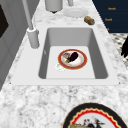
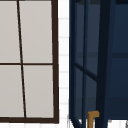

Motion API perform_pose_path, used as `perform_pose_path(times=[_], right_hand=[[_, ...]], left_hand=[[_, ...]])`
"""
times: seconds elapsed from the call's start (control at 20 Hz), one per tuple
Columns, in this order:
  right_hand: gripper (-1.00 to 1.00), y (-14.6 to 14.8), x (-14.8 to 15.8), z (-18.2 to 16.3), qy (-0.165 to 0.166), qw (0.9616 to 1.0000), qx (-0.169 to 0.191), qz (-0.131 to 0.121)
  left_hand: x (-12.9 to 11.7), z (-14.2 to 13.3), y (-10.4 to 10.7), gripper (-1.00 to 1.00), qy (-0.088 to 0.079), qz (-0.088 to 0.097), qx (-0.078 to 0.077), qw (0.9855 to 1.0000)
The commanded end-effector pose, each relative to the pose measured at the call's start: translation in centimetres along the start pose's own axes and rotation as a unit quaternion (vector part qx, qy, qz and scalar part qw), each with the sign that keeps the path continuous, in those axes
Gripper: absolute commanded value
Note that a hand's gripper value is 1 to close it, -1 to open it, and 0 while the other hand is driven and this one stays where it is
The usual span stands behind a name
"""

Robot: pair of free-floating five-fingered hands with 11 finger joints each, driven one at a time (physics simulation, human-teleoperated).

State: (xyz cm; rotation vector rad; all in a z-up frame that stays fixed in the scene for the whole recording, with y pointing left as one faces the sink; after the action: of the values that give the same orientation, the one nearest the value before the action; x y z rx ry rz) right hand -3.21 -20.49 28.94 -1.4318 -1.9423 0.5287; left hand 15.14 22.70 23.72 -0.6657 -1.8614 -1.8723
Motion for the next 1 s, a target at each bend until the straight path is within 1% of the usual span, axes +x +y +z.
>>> perform_pose_path(times=[0.0,0.15,0.3,0.4,0.5,0.55,0.6,0.65,0.7,0.75,0.85,0.9,0.95], right_hand=[[-1.0,0.5,-0.1,-0.5,0.001,0.9977,0.064,0.023],[-1.0,0.9,-0.2,-0.9,0.0,0.9947,0.102,0.016],[-1.0,1.2,-0.3,-1.3,0.001,0.9901,0.14,0.007],[-1.0,1.6,0.0,-1.5,-0.001,0.986,0.167,-0.001],[-1.0,1.9,-0.1,-1.8,-0.004,0.9813,0.193,0.0],[-1.0,2.3,0.1,-2.1,-0.006,0.9785,0.206,0.004],[-1.0,2.4,0.3,-2.1,-0.011,0.9794,0.201,0.002],[-1.0,2.2,0.0,-1.7,-0.013,0.9849,0.172,-0.018],[-1.0,2.1,0.0,-1.8,-0.007,0.9847,0.171,-0.03],[-1.0,2.2,0.0,-1.7,-0.007,0.9841,0.175,-0.031],[-1.0,2.7,0.9,-2.0,-0.001,0.979,0.203,-0.021],[-1.0,2.7,1.6,-2.4,0.005,0.9776,0.21,-0.012],[-1.0,2.6,1.5,-2.7,0.009,0.9743,0.225,-0.014]], left_hand=[[0.0,0.0,0.0,0.0,0.0,0.0,0.0,1.0],[0.0,0.0,0.0,0.0,0.0,0.0,0.0,1.0],[0.0,0.0,0.0,0.0,0.0,0.0,0.0,1.0],[0.0,0.0,0.0,0.0,0.0,0.0,0.0,1.0],[0.0,0.0,0.0,0.0,0.0,0.0,0.0,1.0],[0.0,0.0,0.0,0.0,0.0,0.0,0.0,1.0],[0.0,0.0,0.0,0.0,0.0,0.0,0.0,1.0],[0.0,0.0,0.0,0.0,0.0,0.0,0.0,1.0],[0.0,0.0,0.0,0.0,0.0,0.0,0.0,1.0],[0.0,0.0,0.0,0.0,0.0,0.0,0.0,1.0],[0.0,0.0,0.0,0.0,0.0,0.0,0.0,1.0],[0.0,0.0,0.0,0.0,0.0,0.0,0.0,1.0],[0.0,0.0,0.0,0.0,0.0,0.0,0.0,1.0]])
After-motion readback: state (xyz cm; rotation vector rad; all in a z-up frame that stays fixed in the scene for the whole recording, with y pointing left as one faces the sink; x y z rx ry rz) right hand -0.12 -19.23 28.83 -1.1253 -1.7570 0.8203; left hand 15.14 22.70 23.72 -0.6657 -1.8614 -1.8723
